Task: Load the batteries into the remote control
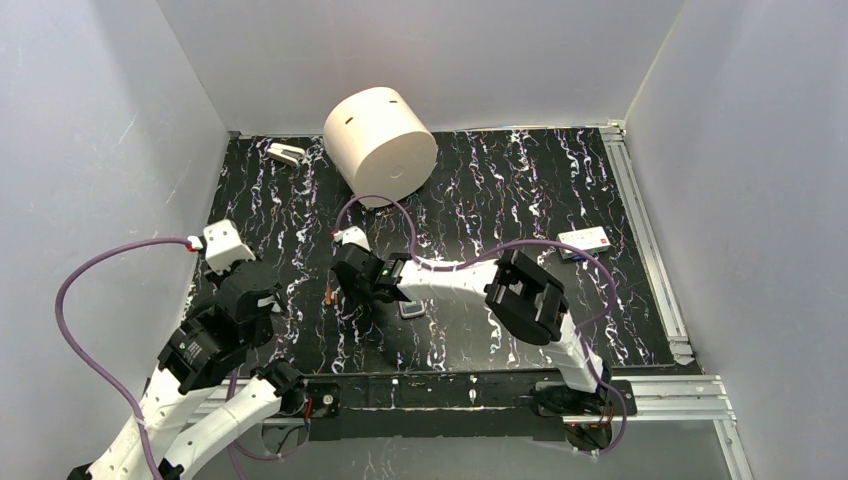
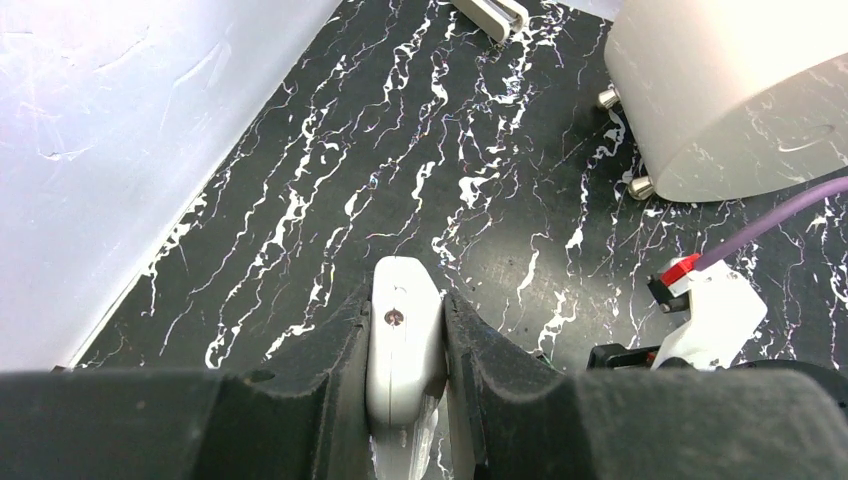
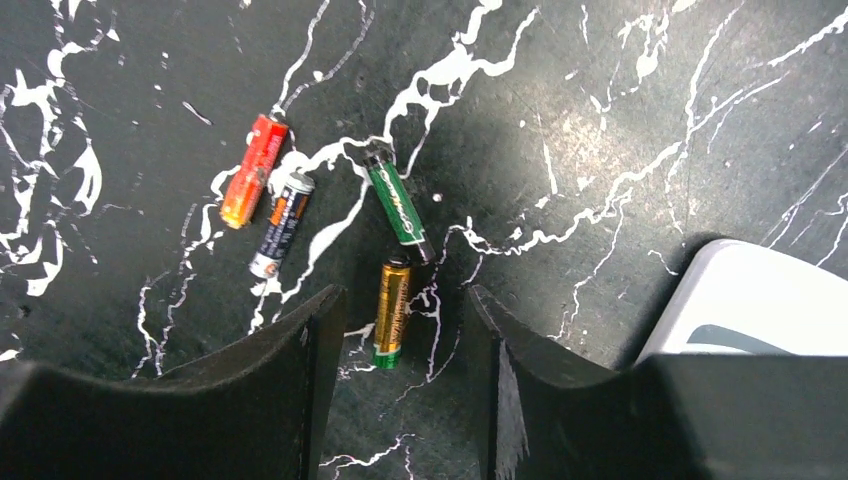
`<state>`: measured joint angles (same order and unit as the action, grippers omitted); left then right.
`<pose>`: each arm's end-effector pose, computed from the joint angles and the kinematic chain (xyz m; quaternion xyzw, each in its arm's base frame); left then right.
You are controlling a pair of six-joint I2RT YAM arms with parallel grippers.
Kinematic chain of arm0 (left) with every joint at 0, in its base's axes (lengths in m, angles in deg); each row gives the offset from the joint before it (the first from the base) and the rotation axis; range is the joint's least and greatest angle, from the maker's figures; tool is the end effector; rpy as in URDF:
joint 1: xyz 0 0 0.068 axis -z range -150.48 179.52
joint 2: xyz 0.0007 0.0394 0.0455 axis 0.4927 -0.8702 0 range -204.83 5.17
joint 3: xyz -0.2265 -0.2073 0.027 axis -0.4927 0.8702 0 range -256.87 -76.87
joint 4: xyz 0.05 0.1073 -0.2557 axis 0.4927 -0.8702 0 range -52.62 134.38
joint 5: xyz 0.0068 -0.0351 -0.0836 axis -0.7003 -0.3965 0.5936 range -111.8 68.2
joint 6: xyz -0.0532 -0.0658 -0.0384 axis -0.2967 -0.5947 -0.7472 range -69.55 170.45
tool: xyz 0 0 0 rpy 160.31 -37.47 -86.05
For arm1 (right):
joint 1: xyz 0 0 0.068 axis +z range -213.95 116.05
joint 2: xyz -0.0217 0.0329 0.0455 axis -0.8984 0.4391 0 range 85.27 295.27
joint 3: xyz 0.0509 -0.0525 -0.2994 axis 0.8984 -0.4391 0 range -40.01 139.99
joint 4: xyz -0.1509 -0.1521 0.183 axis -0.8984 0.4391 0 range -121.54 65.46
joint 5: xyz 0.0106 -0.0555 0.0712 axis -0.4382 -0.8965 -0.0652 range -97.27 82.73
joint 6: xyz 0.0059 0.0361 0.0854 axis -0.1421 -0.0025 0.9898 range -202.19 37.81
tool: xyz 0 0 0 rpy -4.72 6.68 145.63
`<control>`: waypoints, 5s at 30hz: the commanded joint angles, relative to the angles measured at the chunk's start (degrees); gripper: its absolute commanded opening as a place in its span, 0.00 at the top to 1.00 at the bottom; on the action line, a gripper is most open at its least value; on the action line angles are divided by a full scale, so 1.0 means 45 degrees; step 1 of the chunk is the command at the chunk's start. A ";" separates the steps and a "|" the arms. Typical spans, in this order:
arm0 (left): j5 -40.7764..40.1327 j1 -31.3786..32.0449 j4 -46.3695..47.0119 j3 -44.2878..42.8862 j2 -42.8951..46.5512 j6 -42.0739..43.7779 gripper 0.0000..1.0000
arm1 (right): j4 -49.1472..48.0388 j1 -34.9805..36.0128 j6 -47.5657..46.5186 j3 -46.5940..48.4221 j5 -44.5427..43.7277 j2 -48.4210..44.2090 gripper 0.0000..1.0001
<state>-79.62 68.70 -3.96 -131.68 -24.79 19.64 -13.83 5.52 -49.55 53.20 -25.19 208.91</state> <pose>0.1106 0.0011 0.3827 -0.2110 0.7494 0.0559 0.6251 0.2166 0.5053 0.1659 -0.2387 0.8930 0.1830 0.3349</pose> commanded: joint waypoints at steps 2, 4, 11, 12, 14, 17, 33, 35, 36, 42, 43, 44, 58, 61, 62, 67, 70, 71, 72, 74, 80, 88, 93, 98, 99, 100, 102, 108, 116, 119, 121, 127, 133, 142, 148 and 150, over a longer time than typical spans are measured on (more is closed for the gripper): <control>-0.0982 0.0005 -0.0137 -0.0035 0.0178 0.0187 1.00 | 0.0535 0.0276 -0.0373 0.1808 -0.0912 0.0441 0.44; -0.0984 0.0005 -0.0080 -0.0028 0.0201 0.0224 1.00 | 0.0847 0.0293 -0.0506 0.2333 -0.1181 0.0803 0.44; -0.0826 0.0003 -0.0078 -0.0067 0.0100 0.0300 1.00 | 0.1587 0.0274 -0.1517 0.3508 -0.1469 0.1759 0.46; -0.0806 0.0004 -0.0079 -0.0052 0.0114 0.0313 1.00 | 0.1700 0.0269 -0.1605 0.3606 -0.1447 0.1839 0.47; -0.0751 0.0005 -0.0079 -0.0029 0.0114 0.0294 1.00 | 0.1904 0.0265 -0.1665 0.3744 -0.1432 0.1952 0.47; -0.0647 0.0005 -0.0079 0.0011 0.0140 0.0231 1.00 | 0.1987 0.0193 -0.1707 0.3745 -0.1177 0.2068 0.48; -0.0278 0.0003 -0.0096 0.0071 0.0141 0.0206 1.00 | 0.3532 -0.0050 -0.1222 0.5385 -0.0974 0.3381 0.69; -0.0188 -0.0005 -0.0113 0.0070 0.0186 0.0221 1.00 | 0.3586 -0.0180 -0.0898 0.5362 -0.0757 0.3370 0.75; -0.0142 -0.0004 -0.0107 0.0070 0.0196 0.0234 1.00 | 0.3649 -0.0238 -0.0759 0.5361 -0.0733 0.3351 0.78; 0.0242 0.0000 -0.0137 0.0128 0.0132 0.0227 1.00 | 0.3462 -0.0567 -0.0086 0.5877 -0.0740 0.3137 0.85; 0.0292 0.0004 -0.0137 0.0119 0.0118 0.0225 1.00 | 0.3600 -0.0597 0.0012 0.6256 -0.0779 0.3176 0.86; 0.0340 0.0005 -0.0137 0.0100 0.0114 0.0242 1.00 | 0.3751 -0.0650 0.0129 0.6620 -0.0858 0.3220 0.86; 0.3204 0.0005 0.0268 0.0285 -0.0080 0.0668 1.00 | 0.4156 -0.1650 0.5544 -0.0277 -0.4017 -0.2523 0.86; 0.3777 -0.0002 0.0436 0.0476 -0.0091 0.0565 1.00 | 0.4993 -0.2168 0.7084 -0.2094 -0.4130 -0.3837 0.86; 0.3944 0.0001 0.0503 0.0538 -0.0093 0.0558 1.00 | 0.5268 -0.2327 0.7692 -0.2653 -0.4104 -0.4146 0.86; 0.4769 0.0005 0.0885 0.0675 -0.0229 0.0594 1.00 | 0.5209 -0.3011 1.1735 -0.6621 -0.3502 -0.6109 0.85; 0.5009 0.0005 0.0952 0.0706 -0.0250 0.0557 1.00 | 0.5365 -0.3385 1.3362 -0.7742 -0.3524 -0.6922 0.85; 0.5016 0.0005 0.0992 0.0741 -0.0215 0.0557 1.00 | 0.5661 -0.3434 1.3916 -0.7812 -0.3586 -0.7019 0.85; 0.5034 0.0005 0.1027 0.0779 -0.0186 0.0557 1.00 | 0.5813 -0.3496 1.4103 -0.7872 -0.3630 -0.7100 0.85; 0.5037 0.0005 0.1103 0.0853 -0.0156 0.0565 1.00 | 0.5715 -0.3609 1.4450 -0.8113 -0.3408 -0.7246 0.85; 0.5096 0.0004 0.1235 0.0947 -0.0219 0.0601 1.00 | 0.5181 -0.3837 1.5064 -0.8732 -0.2325 -0.7051 0.73; 0.5077 0.0005 0.1268 0.0988 -0.0332 0.0655 1.00 | 0.5064 -0.3871 1.4903 -0.8486 -0.1930 -0.6702 0.66; 0.5023 0.0005 0.1388 0.0954 -0.0502 0.0748 1.00 | 0.5969 -0.3881 1.3442 -0.7236 -0.3206 -0.7394 0.55; 0.4980 0.0004 0.1386 0.0578 -0.0720 0.1149 1.00 | 0.4955 -0.4168 0.6067 -0.6477 -0.2907 -0.8319 0.51; 0.4954 0.0005 0.1418 0.0546 -0.0725 0.1208 1.00 | 0.4145 -0.4266 0.3654 -0.6548 -0.2308 -0.8439 0.50; 0.4919 0.0005 0.1441 0.0508 -0.0743 0.1301 1.00 | 0.3519 -0.4352 0.1439 -0.6552 -0.1371 -0.8466 0.49; 0.4810 0.0005 0.1450 0.0373 -0.0907 0.1361 1.00 | 0.3608 -0.4371 -0.2840 -0.6272 0.0558 -0.8266 0.49; 0.4451 0.0005 0.1119 -0.0195 -0.1602 0.1280 1.00 | 0.4981 -0.4361 -0.9357 -0.5958 0.2631 -0.7347 0.50; 0.3310 -0.0071 0.1319 -0.1777 -0.2425 0.2160 1.00 | 0.5586 -0.3942 -1.2208 -0.5701 0.2995 -0.5586 0.54; 0.3318 -0.0108 0.1398 -0.2257 -0.2870 0.2252 1.00 | 0.5460 -0.3754 -1.2430 -0.5836 0.2943 -0.5151 0.54; 0.3421 -0.0131 0.1548 -0.2321 -0.2962 0.2236 1.00 | 0.5410 -0.3709 -1.2501 -0.5938 0.2692 -0.4988 0.54; 0.3812 -0.0314 0.1716 -0.2351 -0.3224 0.2386 1.00 | 0.4827 -0.3700 -1.2659 -0.6277 0.2560 -0.4730 0.55; 0.4076 -0.0556 0.1740 -0.2216 -0.3151 0.2333 1.00 | 0.4716 -0.3717 -1.2772 -0.6356 0.2133 -0.4423 0.59; 0.4503 -0.0697 0.1730 -0.1936 -0.3071 0.2075 1.00 | 0.4778 -0.4232 -1.1948 -0.6876 0.3021 -0.4874 0.61; 0.4875 -0.0718 0.1811 -0.1730 -0.3061 0.1797 1.00 | 0.4663 -0.4236 -1.1635 -0.6730 0.3211 -0.4542 0.77; 0.5020 -0.0718 0.1857 -0.1662 -0.3089 0.1696 1.00 | 0.4490 -0.4242 -1.1417 -0.6672 0.2839 -0.4370 0.84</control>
<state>-57.98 65.94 3.27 -139.76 -39.13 28.61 7.81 -13.37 -102.71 23.85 -11.61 186.90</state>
